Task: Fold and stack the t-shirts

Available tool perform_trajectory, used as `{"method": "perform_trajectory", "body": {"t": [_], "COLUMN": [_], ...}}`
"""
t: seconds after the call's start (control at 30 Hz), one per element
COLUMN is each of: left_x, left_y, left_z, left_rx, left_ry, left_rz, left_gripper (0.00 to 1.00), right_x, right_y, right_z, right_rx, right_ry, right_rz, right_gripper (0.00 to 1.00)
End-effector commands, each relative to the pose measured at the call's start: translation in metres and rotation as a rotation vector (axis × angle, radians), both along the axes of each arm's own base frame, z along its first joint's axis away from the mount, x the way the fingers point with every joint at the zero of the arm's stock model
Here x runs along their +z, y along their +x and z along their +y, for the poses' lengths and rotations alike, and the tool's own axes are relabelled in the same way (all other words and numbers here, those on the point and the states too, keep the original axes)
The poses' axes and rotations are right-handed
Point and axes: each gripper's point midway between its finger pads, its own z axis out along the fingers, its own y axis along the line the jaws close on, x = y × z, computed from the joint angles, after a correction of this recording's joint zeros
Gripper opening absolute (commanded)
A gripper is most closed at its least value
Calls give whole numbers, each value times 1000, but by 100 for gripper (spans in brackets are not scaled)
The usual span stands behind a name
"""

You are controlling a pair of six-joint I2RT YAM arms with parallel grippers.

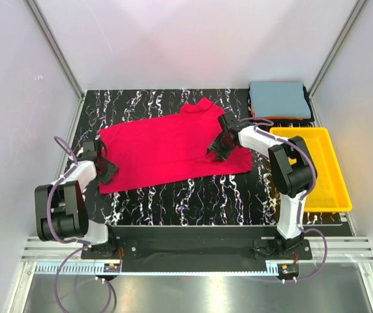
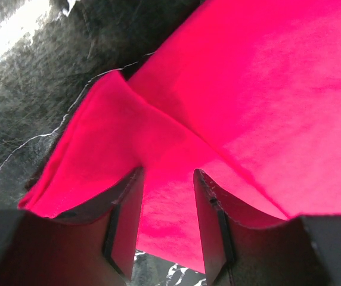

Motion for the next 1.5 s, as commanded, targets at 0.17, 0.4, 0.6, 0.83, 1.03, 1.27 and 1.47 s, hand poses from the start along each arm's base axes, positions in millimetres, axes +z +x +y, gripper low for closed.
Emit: {"method": "perform_trajectory", "body": {"t": [0.17, 0.4, 0.6, 0.83, 1.03, 1.27, 1.47], "left_x": [2, 1, 0, -2, -3, -2, -4], "left_y": [8, 7, 7, 6, 6, 4, -2], "left_z": [5, 5, 7, 7, 8, 10, 20], "left_rx": [18, 21, 28, 29, 30, 25, 44], "left_ry": [22, 25, 28, 29, 34, 46, 99], "left_rz": [-14, -8, 0, 13, 20, 28, 80], "left_gripper": [43, 43, 43, 43, 43, 45, 46], "right_x": [12, 21, 35, 25, 21, 27, 56], "right_y": [11, 18, 39, 52, 51, 58, 61], "right_z": [10, 16, 29, 50, 66, 75, 52], "right_rx": [-10, 27, 162, 376, 495, 555, 538], "right_ry": [43, 52, 26, -14, -100, -184, -303], "right_rz": [-26, -63, -167, -246, -315, -384, -391], "right_gripper": [21, 0, 0, 0, 0, 3, 38]}}
